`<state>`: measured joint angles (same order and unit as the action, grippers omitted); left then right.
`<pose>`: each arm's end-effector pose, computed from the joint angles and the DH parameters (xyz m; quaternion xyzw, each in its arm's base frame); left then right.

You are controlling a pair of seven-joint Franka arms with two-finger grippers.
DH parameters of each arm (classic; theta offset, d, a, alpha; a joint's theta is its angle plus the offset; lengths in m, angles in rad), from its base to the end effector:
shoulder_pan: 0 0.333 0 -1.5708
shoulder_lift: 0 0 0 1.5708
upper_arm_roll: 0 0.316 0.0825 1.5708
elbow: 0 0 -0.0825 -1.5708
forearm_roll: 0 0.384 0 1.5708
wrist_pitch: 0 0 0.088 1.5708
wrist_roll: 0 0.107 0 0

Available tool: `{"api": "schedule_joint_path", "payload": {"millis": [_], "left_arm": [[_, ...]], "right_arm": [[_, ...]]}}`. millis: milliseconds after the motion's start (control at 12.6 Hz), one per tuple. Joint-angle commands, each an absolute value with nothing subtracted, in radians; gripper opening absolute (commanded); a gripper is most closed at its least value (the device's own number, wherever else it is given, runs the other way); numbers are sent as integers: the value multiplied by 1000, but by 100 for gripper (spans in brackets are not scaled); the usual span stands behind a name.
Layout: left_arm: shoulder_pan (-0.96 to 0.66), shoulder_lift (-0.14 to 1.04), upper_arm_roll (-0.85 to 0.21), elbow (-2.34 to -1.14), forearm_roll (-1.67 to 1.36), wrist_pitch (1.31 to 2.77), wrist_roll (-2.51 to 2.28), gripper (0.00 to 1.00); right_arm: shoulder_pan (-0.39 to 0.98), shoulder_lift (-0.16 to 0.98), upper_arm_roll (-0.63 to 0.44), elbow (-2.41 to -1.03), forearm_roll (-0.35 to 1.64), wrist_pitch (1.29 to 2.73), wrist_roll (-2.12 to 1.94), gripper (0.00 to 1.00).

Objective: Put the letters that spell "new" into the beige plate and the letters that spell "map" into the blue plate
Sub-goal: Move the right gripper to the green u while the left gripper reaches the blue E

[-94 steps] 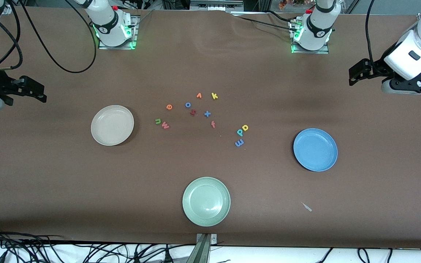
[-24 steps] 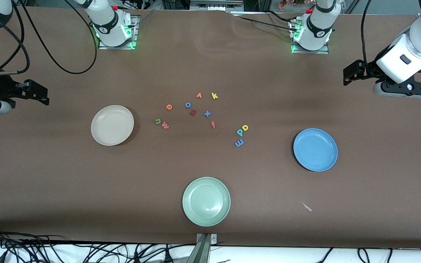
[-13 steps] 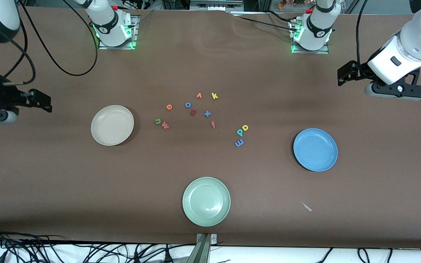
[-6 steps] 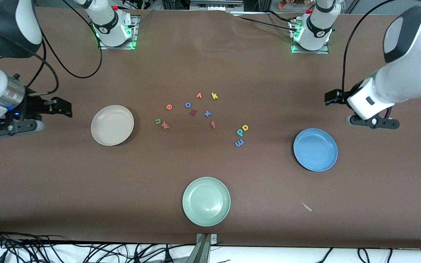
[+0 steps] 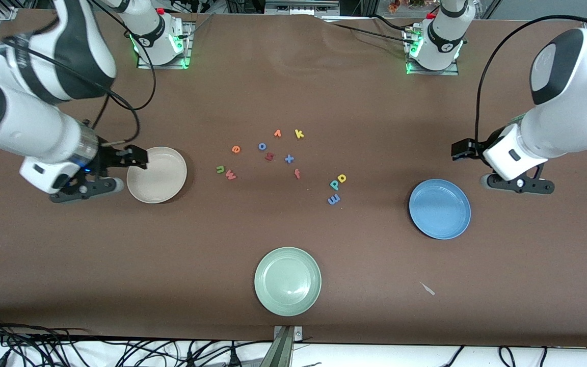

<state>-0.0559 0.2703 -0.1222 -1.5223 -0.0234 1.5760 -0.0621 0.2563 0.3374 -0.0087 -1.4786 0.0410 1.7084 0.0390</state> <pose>0.6104 -0.1045 0.4893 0.9923 -0.0559 -0.1097 0.0150 0.6300 0.1640 0.4749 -0.9933 -0.1002 0.0559 0.0108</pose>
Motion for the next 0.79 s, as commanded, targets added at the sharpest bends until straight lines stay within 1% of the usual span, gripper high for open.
{"api": "schedule_joint_path", "payload": {"millis": [0,158,237,316,395,475,554,712], "left_arm": [[-81,308,-126,-1500,-49,1592,-40,100],[-78,316,-127,-1500,-48,1595,-35,100],[-78,321,-127,-1500,-49,1595,-20,100],[-81,318,-129,-1497,-51,1595,-14,100],[-86,324,-133,-1476,-51,1595,-12,100],[-92,353,-156,-1467,-51,1601,-6,100],[-101,368,-185,-1462,-46,1626,-5,100],[-152,431,-205,-1462,-45,1722,-3,100]], "right_arm": [[316,367,-14,-1499,58,1764,118,100],[354,367,-14,-1572,57,1834,158,100],[374,354,-12,-1633,57,1894,187,100],[388,327,-6,-1720,55,1973,216,100],[394,302,29,-1809,54,2049,242,100],[394,276,55,-1909,51,2133,267,100],[394,250,78,-2001,48,2219,294,100],[391,219,112,-2139,38,2346,322,100]]}}
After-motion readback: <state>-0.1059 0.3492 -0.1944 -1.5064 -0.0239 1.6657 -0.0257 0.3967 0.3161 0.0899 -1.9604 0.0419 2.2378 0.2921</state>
